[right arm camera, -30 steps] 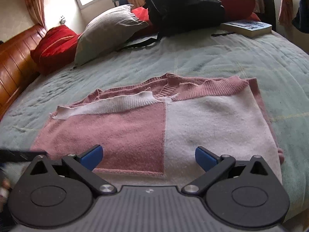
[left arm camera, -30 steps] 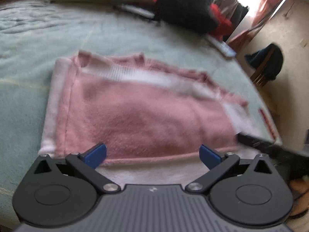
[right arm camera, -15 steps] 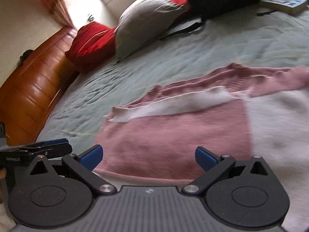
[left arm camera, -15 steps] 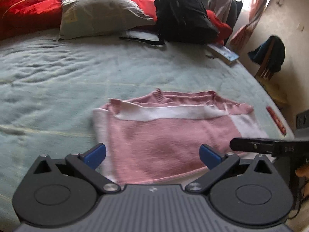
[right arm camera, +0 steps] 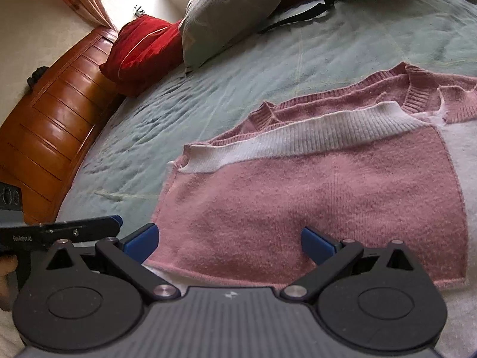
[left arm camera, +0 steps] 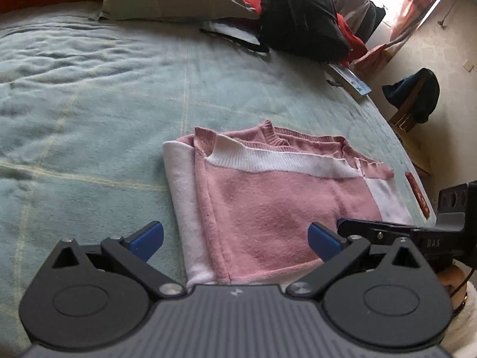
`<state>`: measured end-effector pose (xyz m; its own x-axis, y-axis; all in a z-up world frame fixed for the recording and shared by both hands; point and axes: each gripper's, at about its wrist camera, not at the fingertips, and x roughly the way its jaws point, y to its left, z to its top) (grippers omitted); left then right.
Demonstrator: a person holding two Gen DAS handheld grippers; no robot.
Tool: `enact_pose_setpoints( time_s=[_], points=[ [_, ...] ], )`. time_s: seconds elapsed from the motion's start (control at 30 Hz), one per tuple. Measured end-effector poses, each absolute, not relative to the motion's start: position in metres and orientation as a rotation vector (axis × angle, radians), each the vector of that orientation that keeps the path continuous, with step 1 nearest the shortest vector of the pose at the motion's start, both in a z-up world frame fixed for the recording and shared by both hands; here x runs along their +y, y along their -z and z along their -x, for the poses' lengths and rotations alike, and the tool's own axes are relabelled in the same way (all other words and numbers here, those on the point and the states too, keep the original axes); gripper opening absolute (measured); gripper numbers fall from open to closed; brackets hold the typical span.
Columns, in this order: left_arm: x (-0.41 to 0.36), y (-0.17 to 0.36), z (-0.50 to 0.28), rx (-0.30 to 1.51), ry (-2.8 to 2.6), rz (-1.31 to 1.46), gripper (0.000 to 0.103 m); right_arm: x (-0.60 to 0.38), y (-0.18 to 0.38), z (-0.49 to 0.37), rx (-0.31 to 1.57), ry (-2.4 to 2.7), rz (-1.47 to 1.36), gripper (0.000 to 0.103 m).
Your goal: Fold clothes
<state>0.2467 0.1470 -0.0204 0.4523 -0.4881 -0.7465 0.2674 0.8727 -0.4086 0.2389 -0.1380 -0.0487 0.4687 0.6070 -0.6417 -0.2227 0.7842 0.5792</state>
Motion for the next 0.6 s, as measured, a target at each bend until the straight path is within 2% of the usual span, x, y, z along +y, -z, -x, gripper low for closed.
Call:
enact_pose_setpoints(
  time_s=[0.6],
  points=[
    [0.134,0.027,-0.248,0.932,0.477,0.159,0.102,-0.131,0.051,-0.297,0.926,-0.426,-0.354,0.103]
  ],
)
